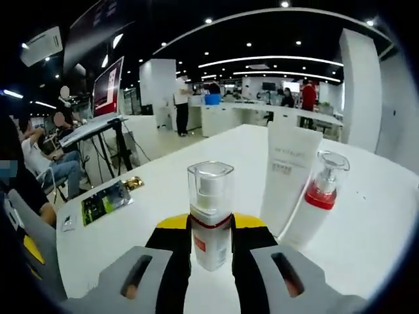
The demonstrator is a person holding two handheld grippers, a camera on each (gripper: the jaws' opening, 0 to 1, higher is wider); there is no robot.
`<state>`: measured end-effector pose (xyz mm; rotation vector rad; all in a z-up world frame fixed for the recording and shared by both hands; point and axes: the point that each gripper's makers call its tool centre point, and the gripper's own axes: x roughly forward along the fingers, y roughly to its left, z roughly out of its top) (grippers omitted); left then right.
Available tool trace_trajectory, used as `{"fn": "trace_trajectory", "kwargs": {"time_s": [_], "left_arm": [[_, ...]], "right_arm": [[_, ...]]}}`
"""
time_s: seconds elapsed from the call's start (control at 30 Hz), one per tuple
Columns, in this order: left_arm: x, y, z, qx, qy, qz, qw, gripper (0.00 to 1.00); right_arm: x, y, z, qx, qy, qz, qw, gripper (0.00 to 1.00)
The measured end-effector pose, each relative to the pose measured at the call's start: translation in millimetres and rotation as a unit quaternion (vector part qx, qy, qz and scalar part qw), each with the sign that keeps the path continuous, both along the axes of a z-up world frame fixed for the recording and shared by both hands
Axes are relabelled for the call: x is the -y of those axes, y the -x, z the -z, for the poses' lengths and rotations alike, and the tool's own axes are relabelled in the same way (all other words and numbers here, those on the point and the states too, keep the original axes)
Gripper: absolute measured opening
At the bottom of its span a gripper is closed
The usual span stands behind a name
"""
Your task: Arrange the skincare products in the storage area until every visible bottle or jar stands upright without overlapping.
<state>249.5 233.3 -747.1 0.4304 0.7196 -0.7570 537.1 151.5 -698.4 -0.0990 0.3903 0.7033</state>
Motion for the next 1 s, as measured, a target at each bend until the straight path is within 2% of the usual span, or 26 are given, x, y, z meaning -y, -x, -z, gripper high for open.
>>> {"fn": "trace_trajectory", "kwargs": {"time_s": [0.4,0.67,0.77,0.8,1.0], "left_arm": [[-2,3.2,6.7,-0.020,-0.004,-0.001,0.9998,0.21],[-2,5.4,11.6,-0.030,-0.010,0.002,0.9995,0.21],[-2,5.9,12.3,-0.031,-0.012,0.003,0.9995,0.21],[-2,6.0,12.6,-0.031,-0.013,0.003,0.9994,0.21],[-2,6.1,14.2,-0.033,-0.016,0.003,0.9993,0.21]], "right_arm": [[15,-19,29.0,0.010,0.013,0.022,0.9996,0.19],[16,-34,31.7,0.024,0.006,0.033,0.9992,0.19],[17,-35,37.1,0.027,0.011,0.031,0.9991,0.19],[18,-37,34.2,0.037,0.001,0.036,0.9987,0.19],[19,-36,33.7,0.037,0.000,0.041,0.9985,0.20]]}}
